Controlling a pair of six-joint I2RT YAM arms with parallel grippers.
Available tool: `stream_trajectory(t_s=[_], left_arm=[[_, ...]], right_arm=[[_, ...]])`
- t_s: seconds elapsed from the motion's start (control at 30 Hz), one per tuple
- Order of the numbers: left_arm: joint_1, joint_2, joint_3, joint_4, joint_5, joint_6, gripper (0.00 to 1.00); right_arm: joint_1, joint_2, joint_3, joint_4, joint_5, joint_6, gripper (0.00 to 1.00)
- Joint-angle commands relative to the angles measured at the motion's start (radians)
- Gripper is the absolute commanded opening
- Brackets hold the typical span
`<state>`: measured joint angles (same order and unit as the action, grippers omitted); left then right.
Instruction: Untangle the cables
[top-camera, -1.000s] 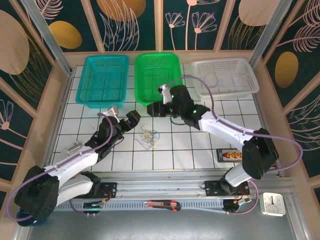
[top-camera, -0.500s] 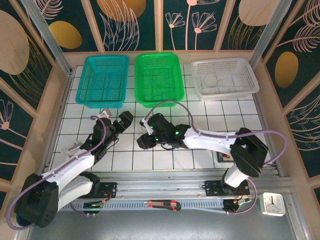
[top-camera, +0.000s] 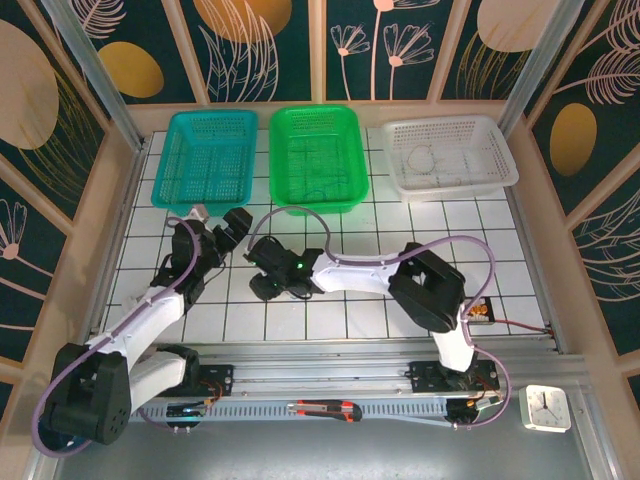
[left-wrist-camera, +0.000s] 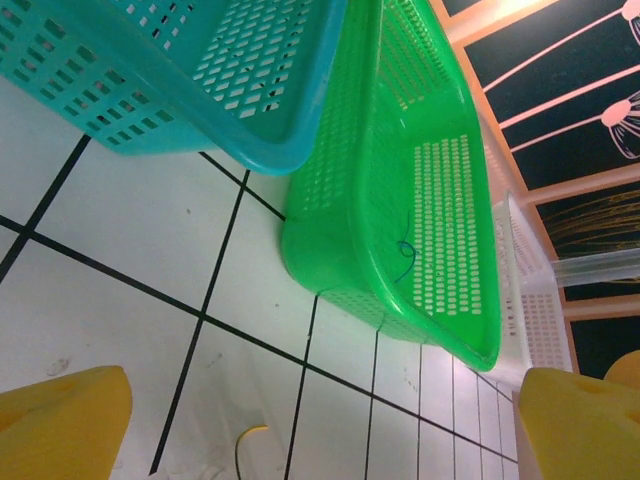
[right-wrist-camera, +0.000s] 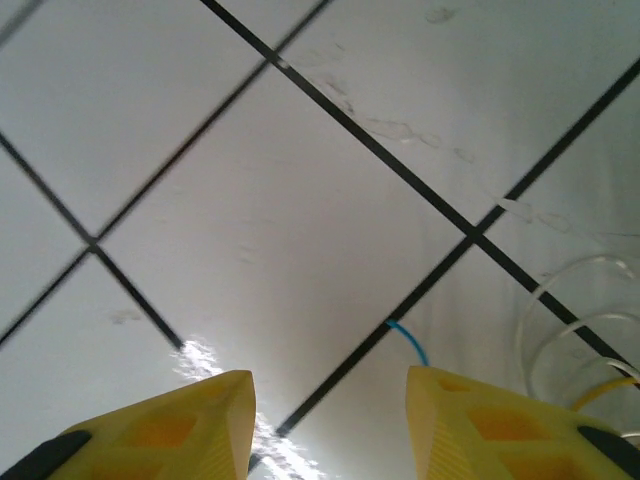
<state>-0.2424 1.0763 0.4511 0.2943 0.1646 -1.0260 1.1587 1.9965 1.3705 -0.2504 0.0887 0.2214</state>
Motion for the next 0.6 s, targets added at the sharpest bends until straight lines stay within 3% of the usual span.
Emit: stream_trajectory(t_s=[0.0, 0.37, 0.57], left_arm=[[0.010, 0.010, 0.020, -0.007, 0.040, 0.009, 0.99], [0.015, 0.011, 0.010, 0.021, 0.046, -0.011, 0.99], [0.014, 0.014, 0.002, 0.034, 0.054, -0.018, 0.99]], right_arm=[[0.006, 0.029, 0.049, -0.065, 0.103, -0.045, 0.44], [0.004, 0.070, 0.073, -0.090, 0.117, -0.082, 0.47], [0.015, -0.010, 0.066, -0.086, 0.084, -0.081, 0.46]])
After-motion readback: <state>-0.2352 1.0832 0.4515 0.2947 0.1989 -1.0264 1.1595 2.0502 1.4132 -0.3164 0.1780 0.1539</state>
